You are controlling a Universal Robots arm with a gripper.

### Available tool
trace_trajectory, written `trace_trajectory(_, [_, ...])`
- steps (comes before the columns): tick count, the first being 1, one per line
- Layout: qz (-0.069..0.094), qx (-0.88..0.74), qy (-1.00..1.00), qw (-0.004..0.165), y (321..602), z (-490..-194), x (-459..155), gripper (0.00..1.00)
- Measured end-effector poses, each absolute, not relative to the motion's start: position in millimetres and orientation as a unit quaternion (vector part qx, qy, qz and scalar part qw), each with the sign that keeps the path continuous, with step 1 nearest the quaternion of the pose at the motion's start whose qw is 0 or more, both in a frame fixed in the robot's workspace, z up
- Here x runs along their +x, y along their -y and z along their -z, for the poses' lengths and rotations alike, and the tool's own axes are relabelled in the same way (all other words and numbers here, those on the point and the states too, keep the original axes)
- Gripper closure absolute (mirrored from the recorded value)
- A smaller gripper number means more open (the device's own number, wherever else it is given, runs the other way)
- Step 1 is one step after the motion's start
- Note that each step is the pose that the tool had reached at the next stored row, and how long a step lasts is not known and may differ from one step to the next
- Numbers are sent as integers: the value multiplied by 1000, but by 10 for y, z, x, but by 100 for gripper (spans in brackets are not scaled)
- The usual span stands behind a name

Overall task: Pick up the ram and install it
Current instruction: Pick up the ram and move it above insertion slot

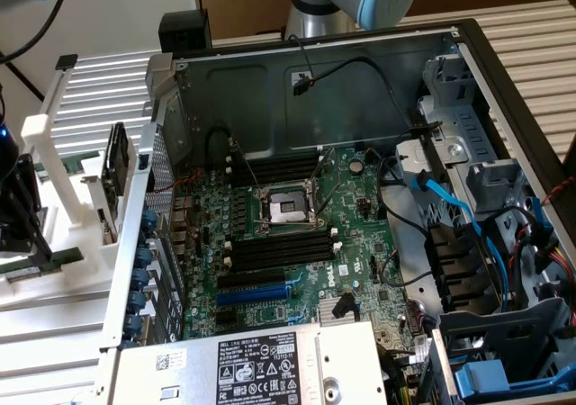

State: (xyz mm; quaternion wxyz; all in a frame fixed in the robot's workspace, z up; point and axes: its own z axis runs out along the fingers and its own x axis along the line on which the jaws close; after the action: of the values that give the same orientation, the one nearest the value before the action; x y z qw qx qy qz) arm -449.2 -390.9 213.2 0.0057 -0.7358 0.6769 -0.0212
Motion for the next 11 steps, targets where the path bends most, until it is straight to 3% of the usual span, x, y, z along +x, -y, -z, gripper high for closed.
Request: trace_trajectory(11, [22,-729,-684,5,3921,-2258,-4496,88])
